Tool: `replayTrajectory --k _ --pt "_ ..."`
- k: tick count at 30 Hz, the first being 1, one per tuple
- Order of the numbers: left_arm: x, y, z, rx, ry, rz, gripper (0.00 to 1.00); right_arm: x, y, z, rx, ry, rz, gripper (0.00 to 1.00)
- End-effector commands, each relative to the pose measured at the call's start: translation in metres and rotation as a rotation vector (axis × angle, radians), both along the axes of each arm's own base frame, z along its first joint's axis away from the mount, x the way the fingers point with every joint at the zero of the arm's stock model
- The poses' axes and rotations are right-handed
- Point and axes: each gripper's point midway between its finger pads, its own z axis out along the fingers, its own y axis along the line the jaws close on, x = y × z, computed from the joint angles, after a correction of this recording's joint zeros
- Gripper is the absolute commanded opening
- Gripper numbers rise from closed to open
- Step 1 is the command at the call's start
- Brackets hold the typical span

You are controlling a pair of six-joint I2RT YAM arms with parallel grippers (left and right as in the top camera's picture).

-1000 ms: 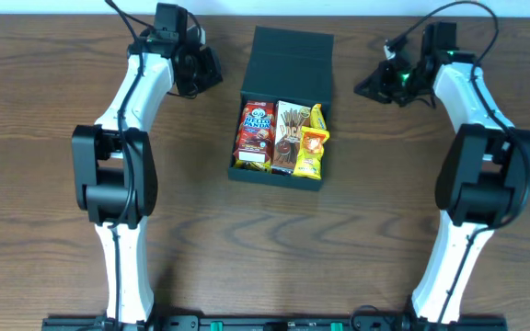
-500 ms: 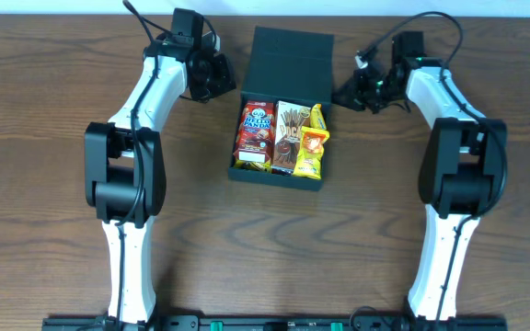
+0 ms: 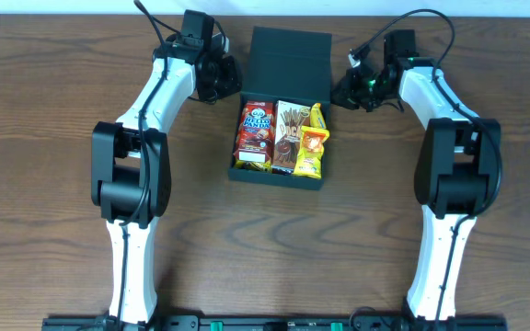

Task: Pack container
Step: 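Grip the lid with both grippers and swing it forward closed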

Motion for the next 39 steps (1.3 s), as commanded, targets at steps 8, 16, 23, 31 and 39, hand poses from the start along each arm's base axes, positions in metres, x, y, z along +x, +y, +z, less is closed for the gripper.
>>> replayTrajectory --k 8,16,23,31,39 --pt "0.011 0.016 -0.013 0.089 -0.034 0.032 0.06 0.01 0.001 -0.006 -0.045 -0.01 -0.035 0.02" --pt "0.027 0.016 -0.015 0.074 -0.087 0.046 0.06 0.03 -0.001 -0.006 -0.039 -0.047 -0.106 0.01" --pt "0.018 0.004 -0.04 0.0 -0.013 0.026 0.06 0.024 0.012 -0.012 0.037 -0.008 -0.076 0.02" --pt "0.028 -0.017 -0.015 -0.169 -0.084 -0.047 0.06 0.025 0.033 0.019 0.212 -0.093 0.022 0.02" --pt "0.033 -0.02 0.025 -0.415 -0.158 -0.159 0.06 0.014 0.044 0.039 0.327 -0.157 0.136 0.01"
